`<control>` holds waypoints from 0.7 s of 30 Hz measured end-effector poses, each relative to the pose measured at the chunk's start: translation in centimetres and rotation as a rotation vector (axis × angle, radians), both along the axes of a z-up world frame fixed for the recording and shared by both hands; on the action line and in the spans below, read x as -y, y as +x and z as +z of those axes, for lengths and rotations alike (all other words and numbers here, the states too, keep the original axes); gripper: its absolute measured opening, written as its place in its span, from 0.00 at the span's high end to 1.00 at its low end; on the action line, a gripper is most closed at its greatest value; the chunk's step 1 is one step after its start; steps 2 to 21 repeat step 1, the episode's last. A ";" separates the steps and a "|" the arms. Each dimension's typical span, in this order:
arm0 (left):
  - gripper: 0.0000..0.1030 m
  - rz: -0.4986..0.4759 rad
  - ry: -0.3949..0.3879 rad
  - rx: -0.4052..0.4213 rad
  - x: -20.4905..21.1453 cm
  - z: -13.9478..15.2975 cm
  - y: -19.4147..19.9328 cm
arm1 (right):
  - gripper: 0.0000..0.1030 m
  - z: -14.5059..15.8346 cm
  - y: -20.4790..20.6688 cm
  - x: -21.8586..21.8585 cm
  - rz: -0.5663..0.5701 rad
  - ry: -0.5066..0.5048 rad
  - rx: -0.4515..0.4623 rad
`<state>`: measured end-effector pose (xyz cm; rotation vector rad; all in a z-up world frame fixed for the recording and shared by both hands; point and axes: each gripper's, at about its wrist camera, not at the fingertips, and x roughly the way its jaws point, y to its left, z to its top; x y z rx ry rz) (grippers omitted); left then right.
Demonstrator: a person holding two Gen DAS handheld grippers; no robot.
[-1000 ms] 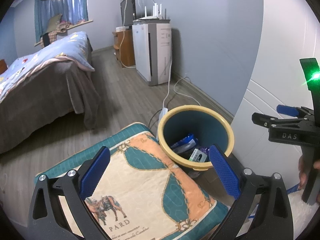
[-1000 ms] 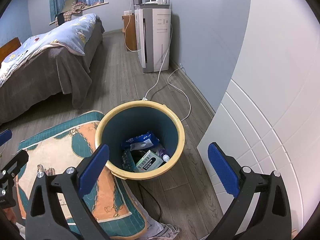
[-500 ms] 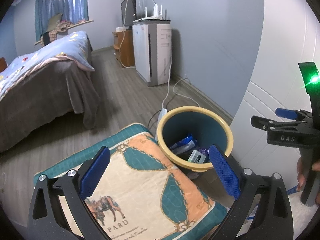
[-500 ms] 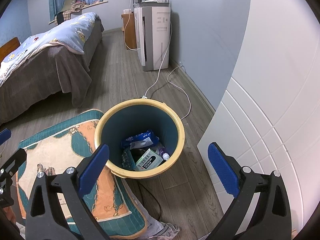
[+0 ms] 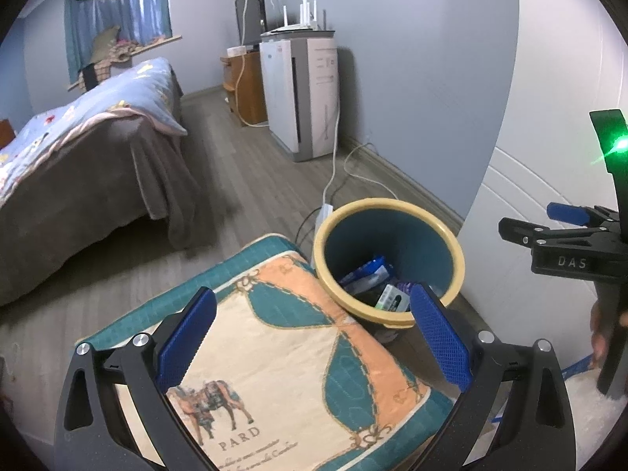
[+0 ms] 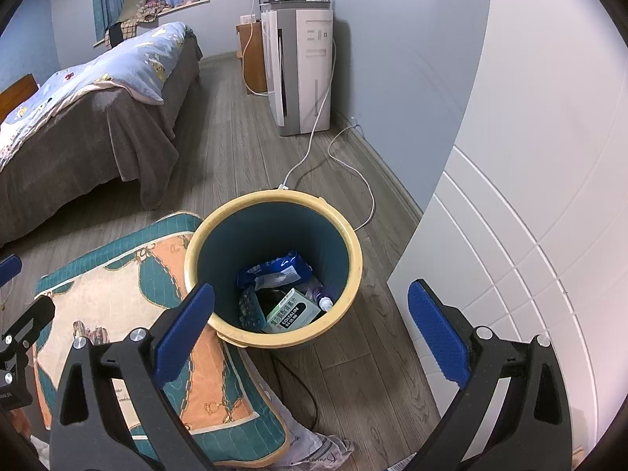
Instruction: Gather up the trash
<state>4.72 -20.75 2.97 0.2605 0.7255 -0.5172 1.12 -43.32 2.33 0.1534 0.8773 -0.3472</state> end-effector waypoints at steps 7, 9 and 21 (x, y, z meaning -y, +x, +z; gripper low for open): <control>0.05 0.002 -0.001 0.001 -0.3 0.0 0.0 | 0.06 0.0 0.1 0.0 -0.002 0.002 -0.004; 0.05 0.002 -0.001 0.001 -0.3 0.0 0.0 | 0.06 0.0 0.1 0.0 -0.002 0.002 -0.004; 0.05 0.002 -0.001 0.001 -0.3 0.0 0.0 | 0.06 0.0 0.1 0.0 -0.002 0.002 -0.004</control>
